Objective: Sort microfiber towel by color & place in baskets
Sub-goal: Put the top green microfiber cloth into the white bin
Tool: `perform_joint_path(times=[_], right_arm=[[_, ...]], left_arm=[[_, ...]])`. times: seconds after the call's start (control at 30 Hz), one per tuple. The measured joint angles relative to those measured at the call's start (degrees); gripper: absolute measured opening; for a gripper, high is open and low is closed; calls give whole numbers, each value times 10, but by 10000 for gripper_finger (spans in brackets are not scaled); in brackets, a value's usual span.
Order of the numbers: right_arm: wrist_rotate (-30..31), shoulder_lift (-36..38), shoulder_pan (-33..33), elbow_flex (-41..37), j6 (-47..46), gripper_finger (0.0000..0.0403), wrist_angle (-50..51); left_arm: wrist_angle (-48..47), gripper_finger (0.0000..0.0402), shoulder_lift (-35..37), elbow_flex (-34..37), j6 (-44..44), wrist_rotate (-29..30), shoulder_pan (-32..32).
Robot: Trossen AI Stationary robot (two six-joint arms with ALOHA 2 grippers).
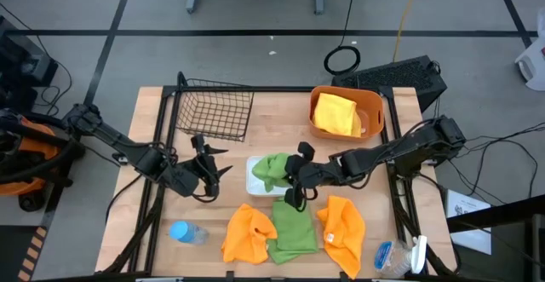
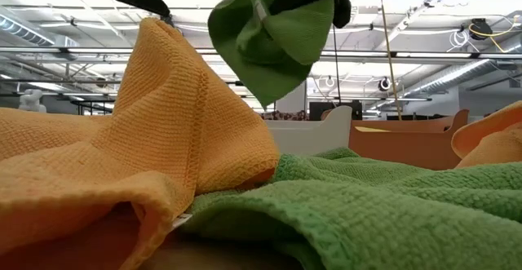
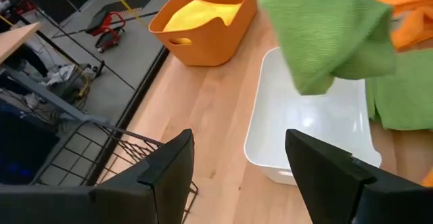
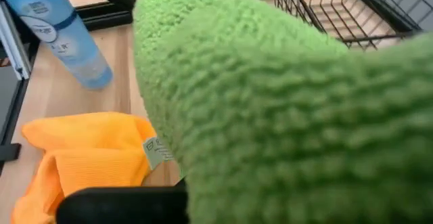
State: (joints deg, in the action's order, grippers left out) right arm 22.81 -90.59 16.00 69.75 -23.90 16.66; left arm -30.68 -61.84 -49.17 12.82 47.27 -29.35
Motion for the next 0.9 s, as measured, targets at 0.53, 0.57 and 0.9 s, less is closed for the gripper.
perform_joint_path(times=[0.53,0.57,0.9], right_arm=[[-110,-69,-64,1,-22,7,35],[-110,-71,-68,1,-21,7,35],[-108,-100,-87,1,61,30,39]], left_arm=[[2,238,0,0,4,-1,-5],[2,238,0,0,4,-1,-5],[2,238,0,0,4,-1,-5]])
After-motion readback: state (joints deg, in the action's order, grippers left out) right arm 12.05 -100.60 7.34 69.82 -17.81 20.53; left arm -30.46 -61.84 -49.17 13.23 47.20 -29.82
